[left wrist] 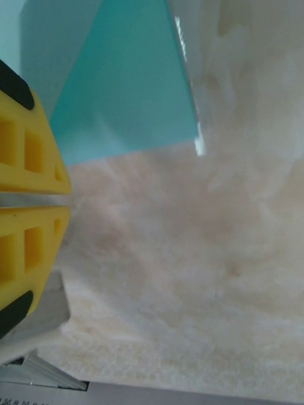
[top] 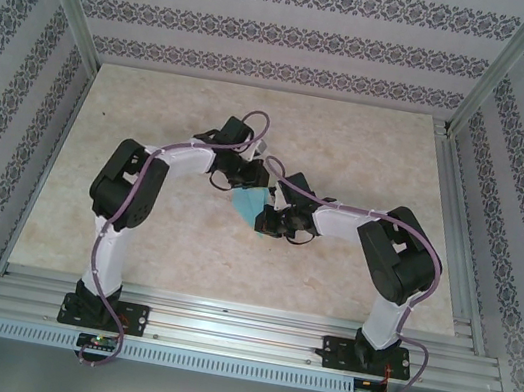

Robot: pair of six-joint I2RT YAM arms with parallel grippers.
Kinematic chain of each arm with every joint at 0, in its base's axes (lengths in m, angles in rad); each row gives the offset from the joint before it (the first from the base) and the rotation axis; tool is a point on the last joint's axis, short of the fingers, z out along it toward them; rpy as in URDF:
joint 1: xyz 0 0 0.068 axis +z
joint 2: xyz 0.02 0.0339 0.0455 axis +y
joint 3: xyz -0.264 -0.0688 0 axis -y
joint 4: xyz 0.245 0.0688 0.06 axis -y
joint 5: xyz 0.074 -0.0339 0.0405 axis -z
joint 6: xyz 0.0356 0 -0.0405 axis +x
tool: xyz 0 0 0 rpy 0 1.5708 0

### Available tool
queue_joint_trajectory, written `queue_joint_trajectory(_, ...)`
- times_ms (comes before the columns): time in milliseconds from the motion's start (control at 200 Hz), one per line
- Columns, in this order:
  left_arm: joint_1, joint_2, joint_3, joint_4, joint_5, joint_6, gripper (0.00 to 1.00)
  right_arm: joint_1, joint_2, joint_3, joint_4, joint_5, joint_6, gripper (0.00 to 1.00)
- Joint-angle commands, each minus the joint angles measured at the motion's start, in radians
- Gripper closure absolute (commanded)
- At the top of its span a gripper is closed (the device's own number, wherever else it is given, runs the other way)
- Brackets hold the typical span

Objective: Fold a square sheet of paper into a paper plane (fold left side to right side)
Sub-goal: Fourth fold the wing at the center of the table.

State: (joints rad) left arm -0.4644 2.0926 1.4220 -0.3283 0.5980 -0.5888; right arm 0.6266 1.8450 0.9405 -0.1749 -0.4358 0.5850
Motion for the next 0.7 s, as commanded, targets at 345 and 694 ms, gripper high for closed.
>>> queue_joint_trajectory(345,0.048,0.082,-0.007,0.034,-0.096,0.023,0.91,0.012,0.061,-0.048,-0.197,0.045,-0.005,0.93)
queue_joint_trajectory(694,0.038,0.096,-0.067,0.073,-0.092,0.032,0.9,-0.028,-0.131,0.024,-0.074,-0.013,0.059,0.91)
